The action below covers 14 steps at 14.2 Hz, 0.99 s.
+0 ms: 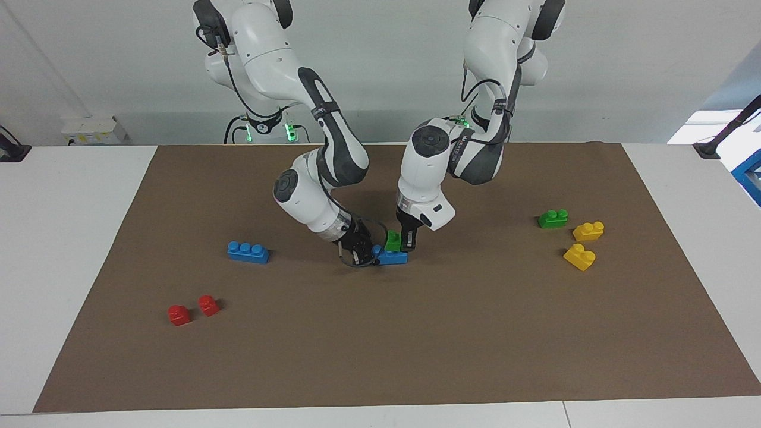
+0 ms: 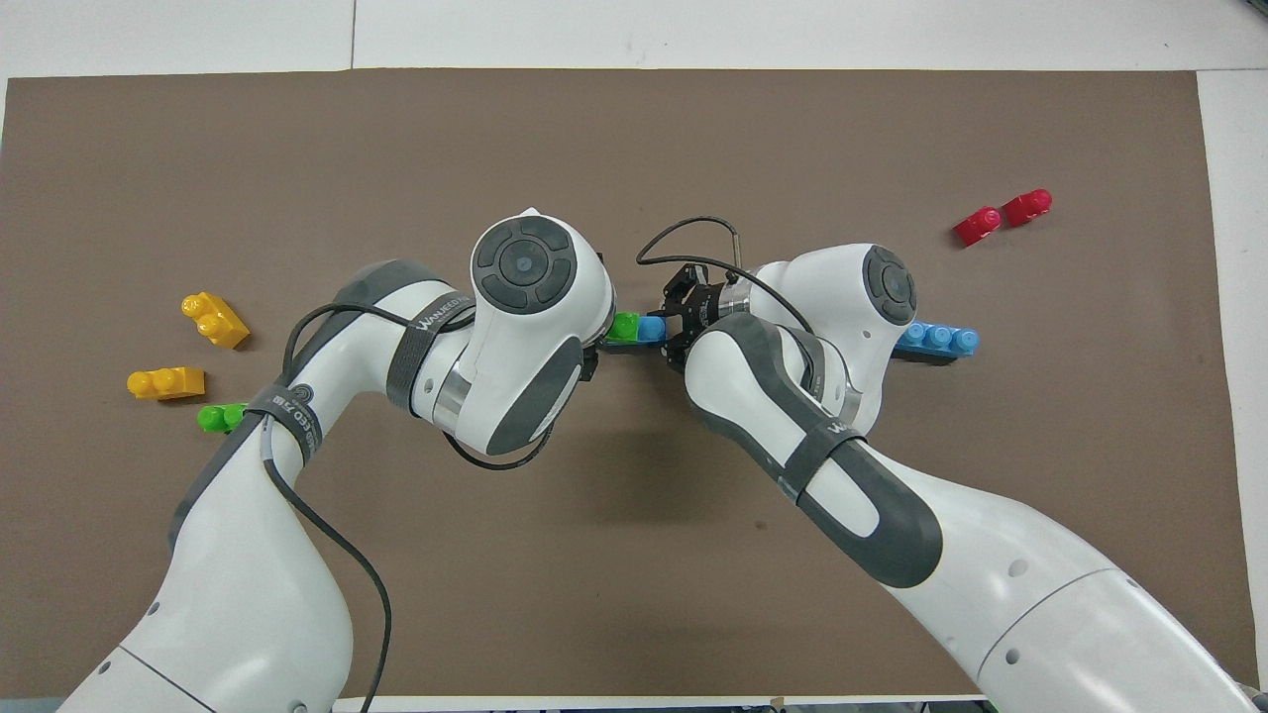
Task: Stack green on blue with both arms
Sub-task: 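Press the green brick onto the blue brick with the left gripper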
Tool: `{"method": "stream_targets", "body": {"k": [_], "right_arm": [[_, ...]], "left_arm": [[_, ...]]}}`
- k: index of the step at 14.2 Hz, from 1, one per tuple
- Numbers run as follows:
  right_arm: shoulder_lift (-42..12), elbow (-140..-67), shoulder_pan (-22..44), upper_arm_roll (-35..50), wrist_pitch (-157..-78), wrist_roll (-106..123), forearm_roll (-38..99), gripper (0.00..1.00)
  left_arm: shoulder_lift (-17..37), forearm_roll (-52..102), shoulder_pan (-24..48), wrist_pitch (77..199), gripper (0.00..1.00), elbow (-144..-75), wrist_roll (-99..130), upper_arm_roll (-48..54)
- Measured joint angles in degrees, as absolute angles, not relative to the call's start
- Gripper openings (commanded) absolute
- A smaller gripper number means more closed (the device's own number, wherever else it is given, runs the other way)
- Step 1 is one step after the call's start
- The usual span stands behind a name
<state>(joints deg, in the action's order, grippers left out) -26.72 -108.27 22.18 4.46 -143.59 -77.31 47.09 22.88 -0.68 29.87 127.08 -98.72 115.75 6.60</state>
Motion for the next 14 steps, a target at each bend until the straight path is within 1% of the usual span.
{"method": "stream_targets", "body": {"k": [8,14], "right_arm": [[-26.8,-108.6,22.2,4.5,-144.4,-76.0,48.6,0.0],[-26.8,-108.6,22.2,4.5,-144.5,-76.0,48.6,0.0]], "left_arm": [[23.2,-3.1,30.1,128.8,0.0,-99.2,117.9,6.8],[23.8,-5.0,30.5,132.1,0.0,-101.0,119.9,6.8]]}}
